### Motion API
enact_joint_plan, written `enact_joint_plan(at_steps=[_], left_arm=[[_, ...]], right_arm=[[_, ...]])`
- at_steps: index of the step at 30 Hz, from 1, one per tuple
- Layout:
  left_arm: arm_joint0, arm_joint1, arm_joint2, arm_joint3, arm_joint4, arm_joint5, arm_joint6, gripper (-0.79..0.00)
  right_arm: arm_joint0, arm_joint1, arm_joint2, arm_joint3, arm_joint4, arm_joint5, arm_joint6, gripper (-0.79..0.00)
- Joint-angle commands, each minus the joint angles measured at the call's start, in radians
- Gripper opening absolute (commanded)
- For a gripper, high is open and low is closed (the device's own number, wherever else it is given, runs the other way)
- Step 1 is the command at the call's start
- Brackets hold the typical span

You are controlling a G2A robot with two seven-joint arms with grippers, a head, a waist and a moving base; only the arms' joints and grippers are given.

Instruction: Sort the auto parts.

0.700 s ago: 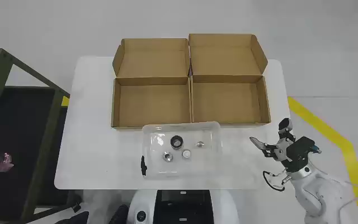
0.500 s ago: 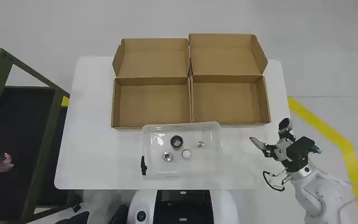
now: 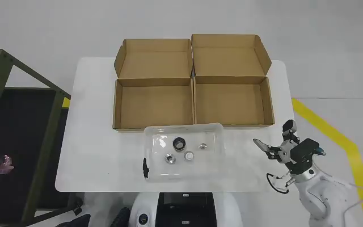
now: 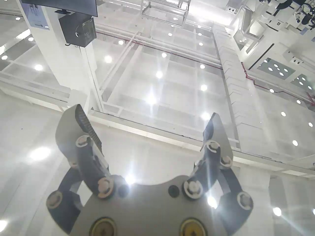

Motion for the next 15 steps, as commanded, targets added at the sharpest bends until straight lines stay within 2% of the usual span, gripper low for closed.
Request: enact_joint_plan(at_steps=[1, 4, 8, 15], left_arm=[[0.0, 0.0, 0.0, 0.0, 0.0, 0.0, 0.0, -0.001], [0.0, 0.0, 0.0, 0.0, 0.0, 0.0, 0.0, 0.0], [0.0, 0.0, 0.0, 0.0, 0.0, 0.0, 0.0, 0.0], [0.0, 0.0, 0.0, 0.0, 0.0, 0.0, 0.0, 0.0]], right_arm=[[0.0, 0.0, 0.0, 0.0, 0.0, 0.0, 0.0, 0.0], [0.003, 0.0, -0.005, -0.002, -0.001, 0.007, 0.011, 0.0], [0.024, 0.003, -0.035, -0.023, -0.031, 0.005, 0.098, 0.0], [0.082, 0.011, -0.091, -0.063, -0.009, -0.074, 0.225, 0.0]])
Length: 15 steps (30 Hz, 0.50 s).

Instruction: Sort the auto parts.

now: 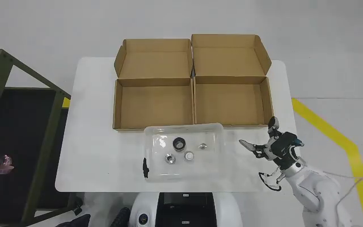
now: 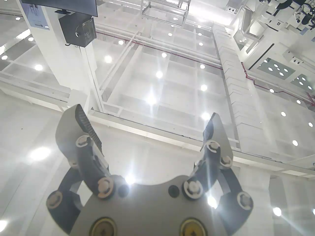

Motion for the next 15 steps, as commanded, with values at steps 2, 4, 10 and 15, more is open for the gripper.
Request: enact_joint_plan(at_steps=[2, 4, 10, 15], left_arm=[[0.0, 0.0, 0.0, 0.0, 0.0, 0.0, 0.0, 0.0], [0.0, 0.0, 0.0, 0.0, 0.0, 0.0, 0.0, 0.0], [0.0, 0.0, 0.0, 0.0, 0.0, 0.0, 0.0, 0.0], [0.0, 0.0, 0.0, 0.0, 0.0, 0.0, 0.0, 0.0]], right_arm=[[0.021, 0.004, -0.022, -0.029, 0.011, -0.043, 0.05, 0.0], [0.035, 0.007, -0.043, -0.055, 0.007, -0.068, 0.091, 0.0], [0.08, 0.012, -0.132, -0.105, 0.022, -0.131, 0.202, 0.0], [0.112, 0.016, -0.213, -0.133, 0.023, -0.165, 0.285, 0.0]])
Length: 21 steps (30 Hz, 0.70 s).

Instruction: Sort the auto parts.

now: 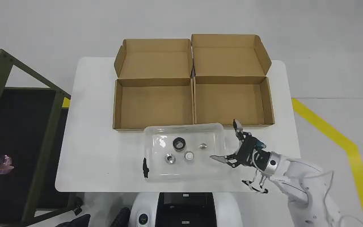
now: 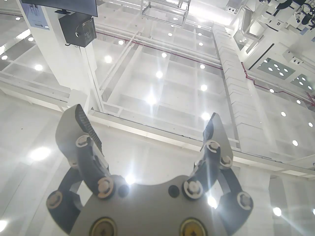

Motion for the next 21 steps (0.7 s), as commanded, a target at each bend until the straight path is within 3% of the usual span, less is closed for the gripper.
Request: enact_joint_plan(at_steps=[1, 21], left_arm=[[0.0, 0.0, 0.0, 0.0, 0.0, 0.0, 0.0, 0.0], [0.0, 0.0, 0.0, 0.0, 0.0, 0.0, 0.0, 0.0]], right_arm=[[0.01, 0.001, -0.028, -0.008, -0.006, -0.009, 0.03, 0.0], [0.147, 0.002, -0.311, 0.052, -0.062, -0.009, 0.196, 0.0]])
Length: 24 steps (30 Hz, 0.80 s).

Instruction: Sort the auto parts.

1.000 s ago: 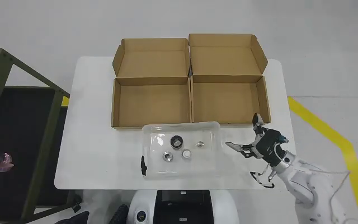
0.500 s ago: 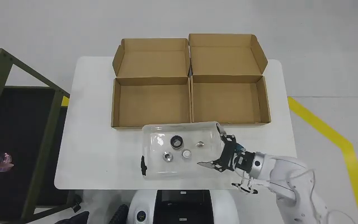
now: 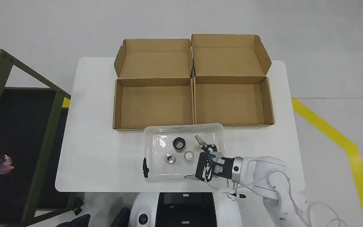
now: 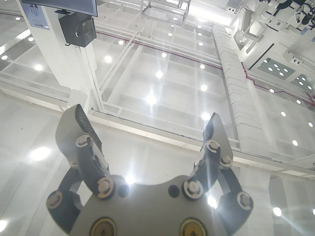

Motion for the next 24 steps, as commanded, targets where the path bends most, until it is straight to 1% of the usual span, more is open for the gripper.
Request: enact_joint_plan(at_steps=[1, 14, 15, 16, 19, 20, 21, 22, 24], left_arm=[[0.0, 0.0, 0.0, 0.0, 0.0, 0.0, 0.0, 0.0], [0.0, 0.0, 0.0, 0.0, 0.0, 0.0, 0.0, 0.0], [0.0, 0.0, 0.0, 0.0, 0.0, 0.0, 0.0, 0.0], [0.0, 0.0, 0.0, 0.0, 0.0, 0.0, 0.0, 0.0], [0.0, 0.0, 0.0, 0.0, 0.0, 0.0, 0.0, 0.0], [0.0, 0.0, 0.0, 0.0, 0.0, 0.0, 0.0, 0.0], [0.0, 0.0, 0.0, 0.0, 0.0, 0.0, 0.0, 0.0], [0.0, 0.0, 0.0, 0.0, 0.0, 0.0, 0.0, 0.0], [0.0, 0.0, 0.0, 0.0, 0.0, 0.0, 0.0, 0.0]], right_arm=[[0.013, 0.0, -0.014, 0.013, 0.001, 0.004, 0.006, 0.0], [0.079, 0.001, -0.075, 0.098, 0.014, 0.046, 0.058, 0.0], [0.083, 0.001, -0.078, 0.102, 0.015, 0.049, 0.062, -0.099], [0.086, 0.002, -0.081, 0.105, 0.016, 0.05, 0.067, -0.148], [0.097, 0.003, -0.089, 0.113, 0.016, 0.055, 0.08, -0.215], [0.1, 0.004, -0.091, 0.116, 0.016, 0.056, 0.082, -0.274], [0.103, 0.004, -0.092, 0.12, 0.017, 0.059, 0.084, -0.36], [0.106, 0.005, -0.093, 0.123, 0.017, 0.061, 0.087, -0.397], [0.11, 0.006, -0.096, 0.128, 0.018, 0.065, 0.088, -0.44]])
